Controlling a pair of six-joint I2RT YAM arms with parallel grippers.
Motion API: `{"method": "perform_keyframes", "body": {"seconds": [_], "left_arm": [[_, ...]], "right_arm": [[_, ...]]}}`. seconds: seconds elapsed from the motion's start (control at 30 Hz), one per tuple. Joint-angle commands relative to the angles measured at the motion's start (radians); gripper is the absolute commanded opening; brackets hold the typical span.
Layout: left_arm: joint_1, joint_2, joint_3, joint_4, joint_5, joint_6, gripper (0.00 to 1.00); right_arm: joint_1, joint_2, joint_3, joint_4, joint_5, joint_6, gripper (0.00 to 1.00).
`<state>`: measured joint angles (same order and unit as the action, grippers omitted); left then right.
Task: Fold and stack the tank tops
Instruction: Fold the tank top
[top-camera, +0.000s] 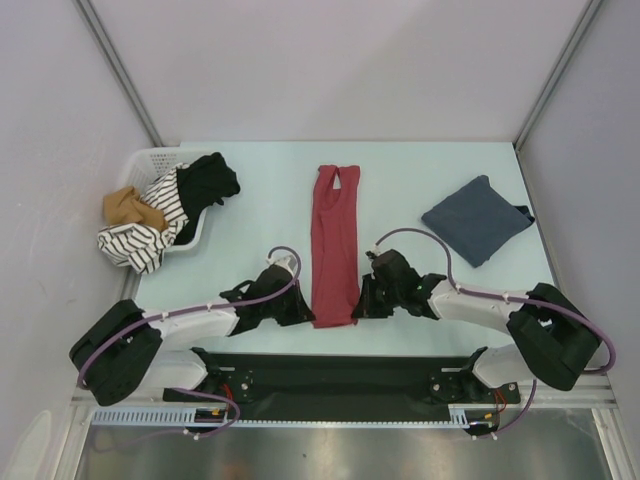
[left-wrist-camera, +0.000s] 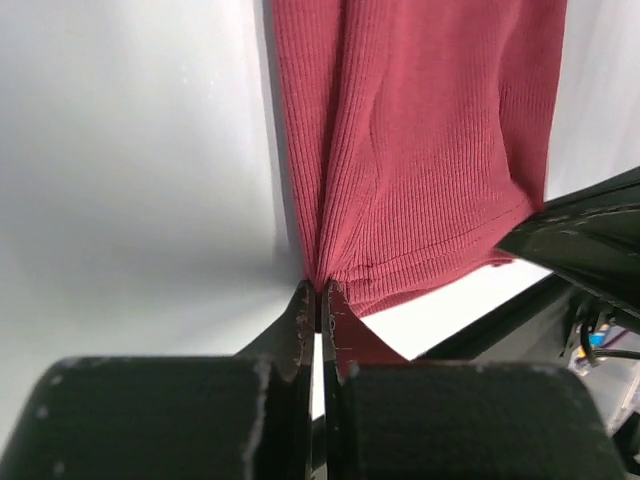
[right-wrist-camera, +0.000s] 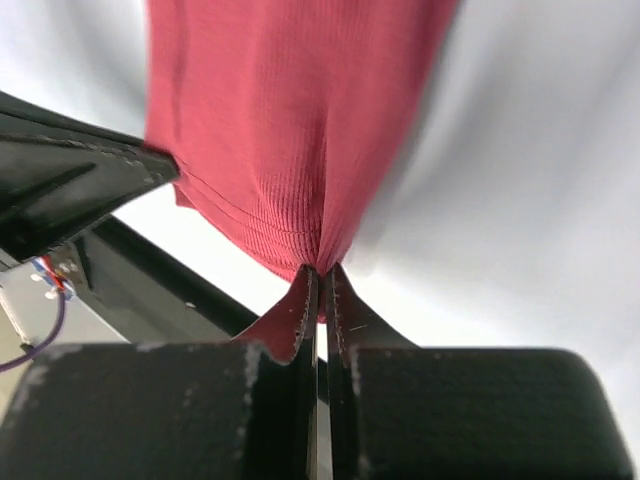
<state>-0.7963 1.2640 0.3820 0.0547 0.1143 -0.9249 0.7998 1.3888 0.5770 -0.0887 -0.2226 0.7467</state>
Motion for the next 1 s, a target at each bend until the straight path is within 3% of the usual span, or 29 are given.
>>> {"method": "perform_keyframes", "body": {"seconds": [0.0, 0.23, 0.43, 0.7, 0.97], "left_arm": [[0.000, -0.044, 0.096, -0.188, -0.044, 0.067, 0.00], [0.094, -0.035, 0.261, -0.276, -0.033, 0.144, 0.00], [0.203, 0.063, 0.429, -0.328, -0.018, 0.224, 0.00], [0.321, 0.290, 0.682, -0.352, 0.019, 0.302, 0.00], [0.368, 0.523, 0.938, -0.371, 0.053, 0.324, 0.00]], "right_arm": [[-0.027, -0.043, 0.089, -0.068, 0.011, -0.036, 0.00], [-0.120, -0.013, 0.228, -0.124, -0.035, -0.093, 0.00], [-0.204, 0.102, 0.394, -0.170, -0.067, -0.148, 0.00], [-0.312, 0.315, 0.638, -0.226, -0.107, -0.205, 0.00], [-0.373, 0.507, 0.842, -0.260, -0.127, -0.217, 0.01]]}}
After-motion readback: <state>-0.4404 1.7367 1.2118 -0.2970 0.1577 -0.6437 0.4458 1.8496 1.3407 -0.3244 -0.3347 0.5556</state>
